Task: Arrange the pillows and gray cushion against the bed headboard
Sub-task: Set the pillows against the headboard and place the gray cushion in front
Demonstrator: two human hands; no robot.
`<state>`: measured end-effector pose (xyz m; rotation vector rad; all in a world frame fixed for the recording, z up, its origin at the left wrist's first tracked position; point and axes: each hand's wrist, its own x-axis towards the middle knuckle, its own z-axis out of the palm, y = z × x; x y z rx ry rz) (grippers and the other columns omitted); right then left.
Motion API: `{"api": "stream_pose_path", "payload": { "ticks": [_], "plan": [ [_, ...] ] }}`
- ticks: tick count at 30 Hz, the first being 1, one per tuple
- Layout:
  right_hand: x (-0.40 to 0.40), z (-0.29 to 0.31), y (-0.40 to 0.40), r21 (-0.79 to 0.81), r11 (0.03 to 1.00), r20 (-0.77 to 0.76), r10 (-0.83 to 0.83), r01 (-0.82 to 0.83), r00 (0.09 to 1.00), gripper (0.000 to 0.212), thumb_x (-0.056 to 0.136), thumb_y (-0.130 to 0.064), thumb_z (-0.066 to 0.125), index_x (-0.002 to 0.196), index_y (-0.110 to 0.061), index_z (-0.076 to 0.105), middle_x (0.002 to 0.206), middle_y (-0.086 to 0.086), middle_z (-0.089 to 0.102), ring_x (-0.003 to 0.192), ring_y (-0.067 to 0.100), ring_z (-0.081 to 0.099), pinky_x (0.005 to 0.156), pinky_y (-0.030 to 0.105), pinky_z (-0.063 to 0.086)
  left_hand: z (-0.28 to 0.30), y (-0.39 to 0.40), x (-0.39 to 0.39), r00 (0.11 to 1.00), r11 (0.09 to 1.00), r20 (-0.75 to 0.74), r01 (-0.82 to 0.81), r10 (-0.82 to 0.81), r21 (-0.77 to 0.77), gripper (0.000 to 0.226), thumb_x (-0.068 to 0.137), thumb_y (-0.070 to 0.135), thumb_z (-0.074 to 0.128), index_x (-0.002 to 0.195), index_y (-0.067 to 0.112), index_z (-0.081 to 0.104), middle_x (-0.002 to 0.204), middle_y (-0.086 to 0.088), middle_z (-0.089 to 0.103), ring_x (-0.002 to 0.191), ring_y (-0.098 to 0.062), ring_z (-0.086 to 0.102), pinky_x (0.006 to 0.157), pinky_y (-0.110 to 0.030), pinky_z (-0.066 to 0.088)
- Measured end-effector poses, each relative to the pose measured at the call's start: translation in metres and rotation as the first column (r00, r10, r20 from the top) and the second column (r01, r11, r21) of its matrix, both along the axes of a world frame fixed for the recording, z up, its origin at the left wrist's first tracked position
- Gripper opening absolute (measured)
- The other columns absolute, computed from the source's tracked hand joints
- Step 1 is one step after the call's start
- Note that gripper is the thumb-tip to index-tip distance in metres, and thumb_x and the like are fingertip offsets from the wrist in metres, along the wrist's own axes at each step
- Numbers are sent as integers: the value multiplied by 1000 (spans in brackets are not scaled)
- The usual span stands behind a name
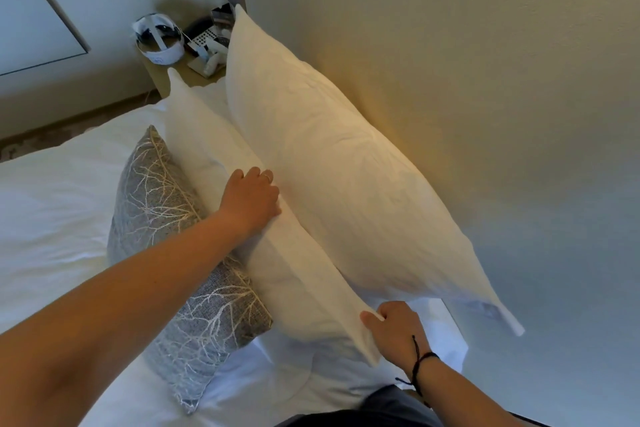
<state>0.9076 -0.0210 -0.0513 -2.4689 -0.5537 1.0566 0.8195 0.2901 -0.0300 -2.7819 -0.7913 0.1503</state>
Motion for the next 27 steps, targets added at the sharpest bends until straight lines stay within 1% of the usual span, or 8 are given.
{"api": "stream_pose_path", "payload": {
  "ticks": [3, 6, 10, 14, 19, 22, 25, 27],
  "plan": [
    [-7, 18, -1, -211, 925, 166, 351, -314, 921, 27, 93, -47, 46, 78, -25, 48, 76, -9, 55, 64, 10, 47, 58, 27, 37, -1, 7, -13, 987, 982, 28, -156, 160, -110, 47, 88, 44, 49, 130, 24, 53, 133, -3, 56, 116, -26, 54, 96, -46, 39],
    [-17, 44, 15, -285, 835, 350, 548, -471, 759, 29, 97, -51, 37, 106, -28, 50, 104, -9, 58, 89, 15, 60, 73, 31, 48, 3, 14, -31, 972, 913, -92, -233, 215, -335, 77, 92, 60, 41, 155, 29, 9, 164, 0, 17, 148, -28, 21, 117, -57, 17],
    [-33, 71, 59, -72, 799, 410, 569, -597, 712, 33, 97, -53, 38, 115, -32, 56, 110, -13, 60, 96, 10, 59, 78, 27, 45, 14, 6, -55, 989, 868, -147, -84, 13, -490, 50, 100, 56, 26, 146, 40, 35, 163, 9, 19, 152, -23, 3, 118, -59, 0],
    [-51, 74, 114, 150, 775, 250, 571, -614, 782, 38, 91, -58, 49, 114, -30, 62, 105, -15, 64, 90, 4, 58, 79, 23, 48, 15, -4, -89, 975, 884, 147, -83, 168, -459, 41, 101, 47, 31, 138, 40, 48, 157, 13, 33, 149, -15, 20, 119, -54, -1],
    [-89, 69, 179, 285, 649, 184, 685, -705, 705, 62, 86, -59, 56, 140, -40, 33, 114, -7, 62, 95, 12, 62, 78, 30, 49, -18, -4, -165, 541, 689, 468, -332, 699, -644, 56, 95, 60, 43, 145, 36, 38, 159, -3, 30, 147, -29, 23, 118, -57, 20],
    [-117, 62, 208, 248, 497, 233, 803, -832, 549, 69, 85, -58, 58, 143, -50, 22, 106, -4, 59, 76, 10, 58, 76, 32, 52, -50, -10, -204, 273, 405, 339, -235, 900, -884, 73, 87, 72, 45, 148, 37, 28, 157, -2, 32, 142, -26, 34, 115, -48, 31],
    [-133, 51, 226, 146, 475, 257, 829, -868, 497, 69, 85, -56, 62, 142, -53, 25, 86, -11, 46, 60, 5, 52, 63, 21, 47, -79, -19, -230, 197, 217, 176, -210, 964, -953, 94, 74, 87, 43, 151, 40, 19, 160, 2, 23, 144, -23, 32, 116, -48, 30],
    [-137, 44, 236, 126, 522, 253, 806, -844, 536, 67, 81, -54, 65, 137, -57, 29, 103, -6, 44, 59, 7, 55, 61, 21, 48, -95, -22, -242, 134, 109, 86, -181, 987, -977, 100, 66, 93, 45, 150, 46, 17, 161, 1, 21, 144, -24, 30, 116, -50, 30]
  ]
}}
